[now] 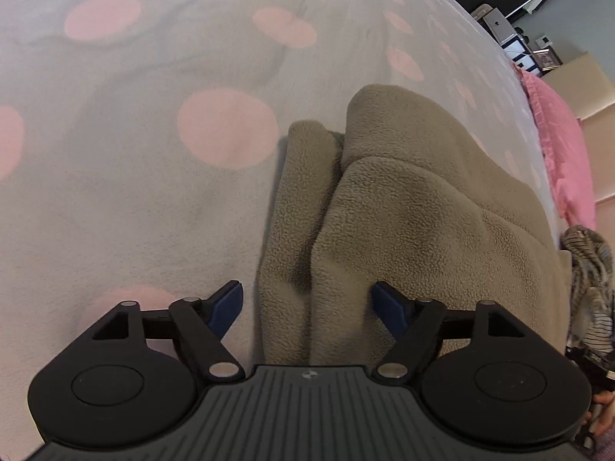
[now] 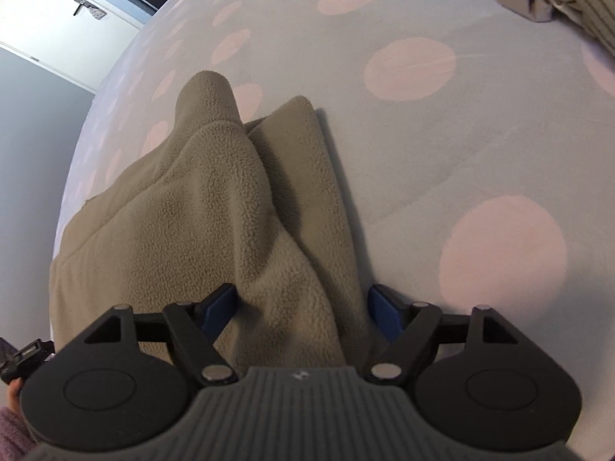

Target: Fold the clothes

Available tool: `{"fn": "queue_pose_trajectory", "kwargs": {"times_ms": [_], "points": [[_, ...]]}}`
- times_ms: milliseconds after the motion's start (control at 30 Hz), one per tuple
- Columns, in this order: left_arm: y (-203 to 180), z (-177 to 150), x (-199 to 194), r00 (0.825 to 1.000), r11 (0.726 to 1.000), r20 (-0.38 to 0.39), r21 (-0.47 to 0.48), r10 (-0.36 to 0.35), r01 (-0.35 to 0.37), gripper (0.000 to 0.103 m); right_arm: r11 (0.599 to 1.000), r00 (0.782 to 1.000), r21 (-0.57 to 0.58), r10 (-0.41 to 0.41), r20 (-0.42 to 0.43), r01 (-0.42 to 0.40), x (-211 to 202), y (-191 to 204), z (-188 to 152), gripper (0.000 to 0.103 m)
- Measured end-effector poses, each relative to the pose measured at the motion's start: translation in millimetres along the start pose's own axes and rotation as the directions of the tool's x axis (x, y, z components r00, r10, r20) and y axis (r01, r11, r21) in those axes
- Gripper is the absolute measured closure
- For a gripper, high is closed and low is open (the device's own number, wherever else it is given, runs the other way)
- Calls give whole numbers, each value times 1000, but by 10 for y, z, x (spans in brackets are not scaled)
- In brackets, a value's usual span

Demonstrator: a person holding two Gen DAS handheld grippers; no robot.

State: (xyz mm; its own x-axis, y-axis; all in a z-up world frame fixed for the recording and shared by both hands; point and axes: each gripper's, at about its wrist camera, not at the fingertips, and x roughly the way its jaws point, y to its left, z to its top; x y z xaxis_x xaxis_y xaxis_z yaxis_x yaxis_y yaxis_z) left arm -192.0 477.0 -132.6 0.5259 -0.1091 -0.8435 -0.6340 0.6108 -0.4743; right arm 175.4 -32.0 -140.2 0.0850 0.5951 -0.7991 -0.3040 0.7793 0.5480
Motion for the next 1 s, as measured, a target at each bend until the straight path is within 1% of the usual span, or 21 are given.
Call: {"fn": "queue_pose_trajectory", "kwargs": {"times_ms": [133,267,400,467,533,600,633,667,700,733,767,800,867,900,967,1000], "points": [[85,92,60,998,997,-24,46,-59,60,23,999,998,-6,53,-20,-53,75,-75,60,18],[99,119,117,996,992,-19,87,-85,87,20,996,996,-22,89,-16,-89,149,-61,94,18],[48,98,149,997,989,14,130,-79,76,19,992,993,-29,120,-2,-120,201,-37,93,20],[-12,63,153,998,987,35,154,-54,48,19,991,992,-35,126,2,-126,207,-18,83,23],[-95,18,154,999,982,51,188,-19,9,19,989,990,-29,142,7,-142,209,-13,70,29],[-182,-23,143,997,974,71,223,13,-28,21,987,987,-16,162,15,-162,210,-12,44,39],[-227,-42,136,996,970,83,241,25,-44,26,986,986,-17,167,20,-167,202,4,33,42],[-275,-65,121,995,965,95,256,29,-52,37,985,985,-19,172,25,-172,194,20,24,48],[-323,-87,104,994,960,108,272,32,-60,39,984,984,-21,177,29,-177,186,37,14,52],[-365,-99,96,992,957,117,279,44,-76,44,985,985,-36,168,33,-167,171,77,9,54],[-402,-109,87,991,956,124,282,49,-83,51,986,987,-52,158,37,-156,156,117,4,58],[-438,-120,77,990,955,131,284,54,-90,54,987,988,-64,149,43,-146,135,152,1,60],[-476,-145,41,986,955,153,276,67,-108,64,987,987,-73,150,57,-146,78,182,-3,64],[-496,-158,23,984,955,164,272,74,-117,66,986,987,-78,151,64,-145,49,197,-5,66],[-561,-180,2,979,952,184,273,93,-142,74,986,985,-88,152,79,-145,-9,227,-9,68],[-594,-192,-9,976,950,194,273,103,-154,75,985,985,-93,152,86,-144,-38,242,-11,70]]}}
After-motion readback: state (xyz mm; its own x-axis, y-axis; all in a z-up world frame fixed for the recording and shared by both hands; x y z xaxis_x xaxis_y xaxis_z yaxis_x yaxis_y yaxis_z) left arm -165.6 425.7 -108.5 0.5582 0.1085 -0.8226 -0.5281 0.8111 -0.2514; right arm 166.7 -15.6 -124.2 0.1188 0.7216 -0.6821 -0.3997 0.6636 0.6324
